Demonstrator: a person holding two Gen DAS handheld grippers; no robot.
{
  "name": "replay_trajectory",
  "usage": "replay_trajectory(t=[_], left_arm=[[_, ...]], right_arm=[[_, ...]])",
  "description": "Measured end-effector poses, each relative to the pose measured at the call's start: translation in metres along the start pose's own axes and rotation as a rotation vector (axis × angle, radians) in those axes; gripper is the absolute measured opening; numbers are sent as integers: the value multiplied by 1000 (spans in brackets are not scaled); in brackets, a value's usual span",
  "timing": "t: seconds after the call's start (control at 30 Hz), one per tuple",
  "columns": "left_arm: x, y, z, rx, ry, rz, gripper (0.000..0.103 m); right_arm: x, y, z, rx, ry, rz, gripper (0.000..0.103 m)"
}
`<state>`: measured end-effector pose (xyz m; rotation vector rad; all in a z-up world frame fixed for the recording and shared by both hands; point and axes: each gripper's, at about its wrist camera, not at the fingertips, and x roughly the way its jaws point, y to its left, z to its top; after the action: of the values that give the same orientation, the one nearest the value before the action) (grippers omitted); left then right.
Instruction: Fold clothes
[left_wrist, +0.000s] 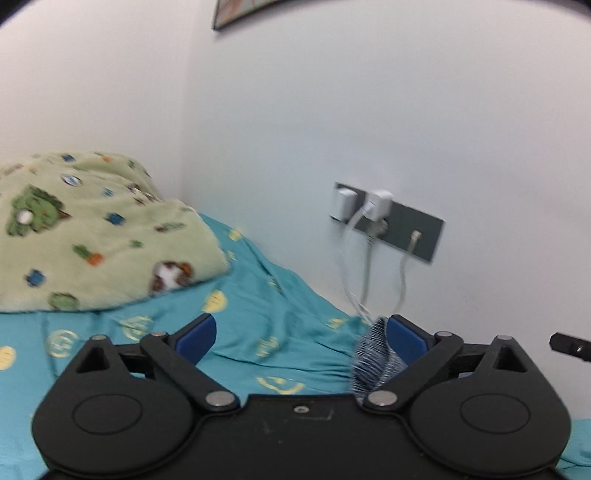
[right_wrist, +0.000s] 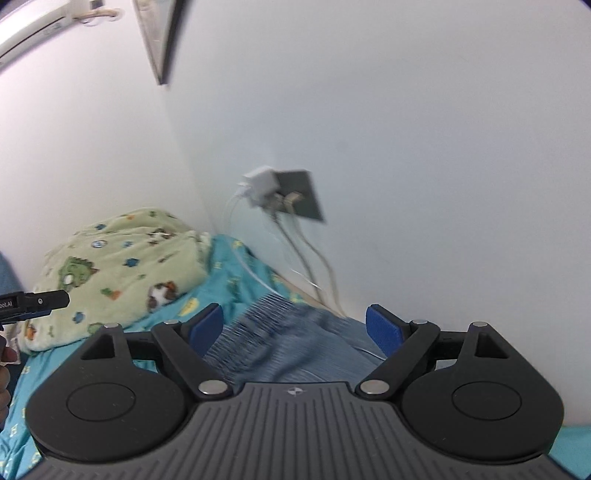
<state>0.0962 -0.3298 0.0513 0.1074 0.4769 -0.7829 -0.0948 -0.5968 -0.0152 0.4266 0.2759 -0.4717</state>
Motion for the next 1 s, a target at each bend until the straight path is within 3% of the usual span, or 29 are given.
replay_trajectory(t=[0.57, 0.73, 1.0], left_arm=[[-150, 97, 8, -42, -111, 261, 102], [-196, 126, 0, -58, -141, 337, 102], [-251, 165, -31, -69, -127, 454, 102]], right_arm=[[-11, 157, 23, -150, 15, 267, 89], [-20, 205, 22, -198, 29, 352, 89], [-21, 277, 6, -208, 50, 491, 90]])
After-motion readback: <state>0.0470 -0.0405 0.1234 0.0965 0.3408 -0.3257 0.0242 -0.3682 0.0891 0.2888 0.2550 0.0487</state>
